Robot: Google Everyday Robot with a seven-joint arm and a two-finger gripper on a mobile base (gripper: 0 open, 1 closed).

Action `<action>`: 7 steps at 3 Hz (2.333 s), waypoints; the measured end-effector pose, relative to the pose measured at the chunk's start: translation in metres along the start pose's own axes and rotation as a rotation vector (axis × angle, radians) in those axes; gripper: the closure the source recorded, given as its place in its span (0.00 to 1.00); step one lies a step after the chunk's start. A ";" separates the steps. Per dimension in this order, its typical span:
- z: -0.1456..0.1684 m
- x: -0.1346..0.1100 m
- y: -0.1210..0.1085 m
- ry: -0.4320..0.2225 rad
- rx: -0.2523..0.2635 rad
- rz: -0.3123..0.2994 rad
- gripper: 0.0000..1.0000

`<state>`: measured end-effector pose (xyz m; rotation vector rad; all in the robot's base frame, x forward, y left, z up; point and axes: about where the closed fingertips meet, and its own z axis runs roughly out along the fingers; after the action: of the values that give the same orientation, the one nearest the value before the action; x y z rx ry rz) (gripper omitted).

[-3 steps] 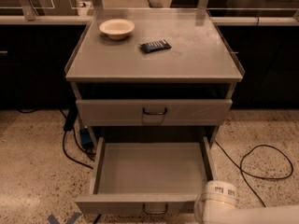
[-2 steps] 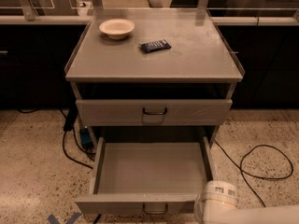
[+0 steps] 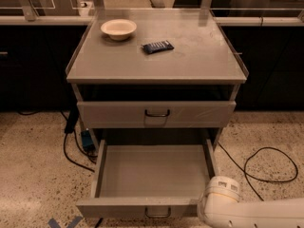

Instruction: Close middle drawer

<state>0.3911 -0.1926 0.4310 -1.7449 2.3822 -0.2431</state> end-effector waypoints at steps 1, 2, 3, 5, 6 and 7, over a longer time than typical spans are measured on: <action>0.004 0.003 0.001 0.032 0.049 0.007 1.00; 0.010 0.000 0.011 0.084 0.134 0.015 1.00; 0.010 -0.004 0.005 0.129 0.303 0.046 1.00; -0.004 0.001 -0.071 0.043 0.402 0.020 1.00; -0.004 0.001 -0.070 0.042 0.402 0.024 1.00; -0.007 0.003 -0.061 0.047 0.390 0.036 1.00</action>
Offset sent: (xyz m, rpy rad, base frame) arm 0.0412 0.0021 0.0141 -0.2643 -0.4434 -0.0720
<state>0.4455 -0.2135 0.4520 -1.5272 2.2053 -0.6972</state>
